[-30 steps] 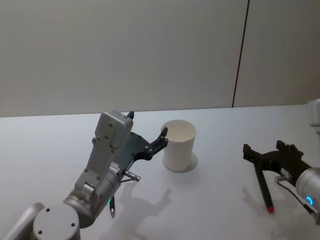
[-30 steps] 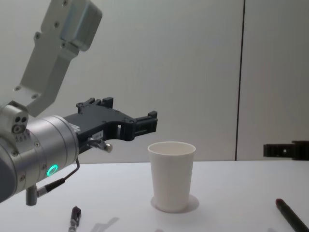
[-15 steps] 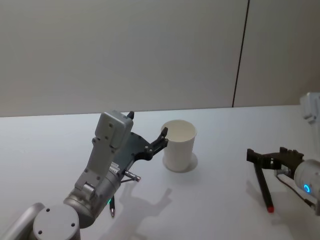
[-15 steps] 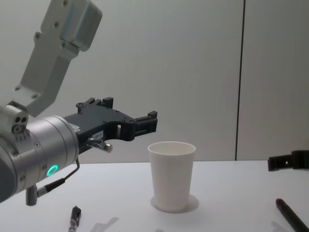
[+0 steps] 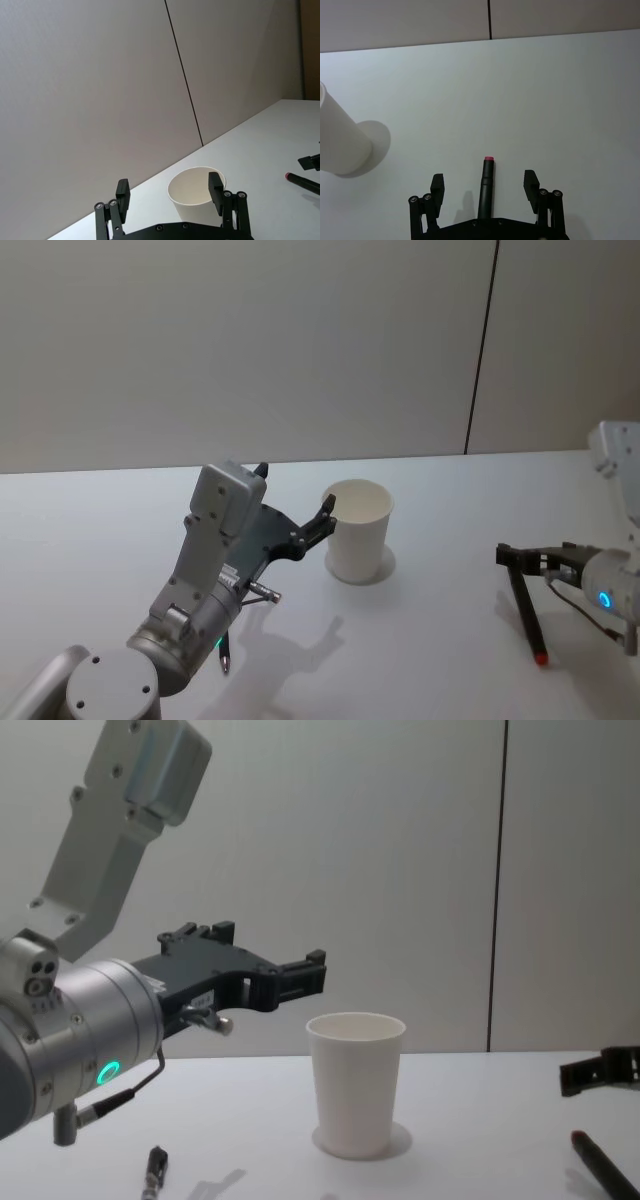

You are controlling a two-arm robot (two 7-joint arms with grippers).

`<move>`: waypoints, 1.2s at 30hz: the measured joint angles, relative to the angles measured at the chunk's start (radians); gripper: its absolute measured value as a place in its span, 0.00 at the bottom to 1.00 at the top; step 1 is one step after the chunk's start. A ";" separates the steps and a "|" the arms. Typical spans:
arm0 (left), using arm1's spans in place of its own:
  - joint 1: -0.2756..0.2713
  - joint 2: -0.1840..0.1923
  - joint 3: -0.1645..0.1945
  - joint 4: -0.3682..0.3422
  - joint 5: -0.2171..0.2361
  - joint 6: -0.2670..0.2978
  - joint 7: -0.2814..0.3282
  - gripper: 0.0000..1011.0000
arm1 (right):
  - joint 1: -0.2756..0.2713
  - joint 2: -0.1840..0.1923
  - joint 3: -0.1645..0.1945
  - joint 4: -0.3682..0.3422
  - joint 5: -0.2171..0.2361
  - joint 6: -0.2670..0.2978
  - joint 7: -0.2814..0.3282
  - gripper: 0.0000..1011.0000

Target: Place the pen into the pen holder.

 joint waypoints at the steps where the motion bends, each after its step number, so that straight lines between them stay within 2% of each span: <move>1: 0.000 0.000 0.000 0.000 0.000 0.000 0.000 0.99 | 0.000 0.000 0.000 0.000 0.000 0.000 0.000 0.99; 17: 0.000 0.000 0.000 0.000 0.000 0.000 0.000 0.99 | 0.090 -0.042 -0.014 0.134 -0.044 0.039 0.020 0.99; 36: 0.000 0.000 0.000 0.000 0.000 0.000 0.000 0.99 | 0.141 -0.065 -0.015 0.250 -0.068 0.045 0.056 0.99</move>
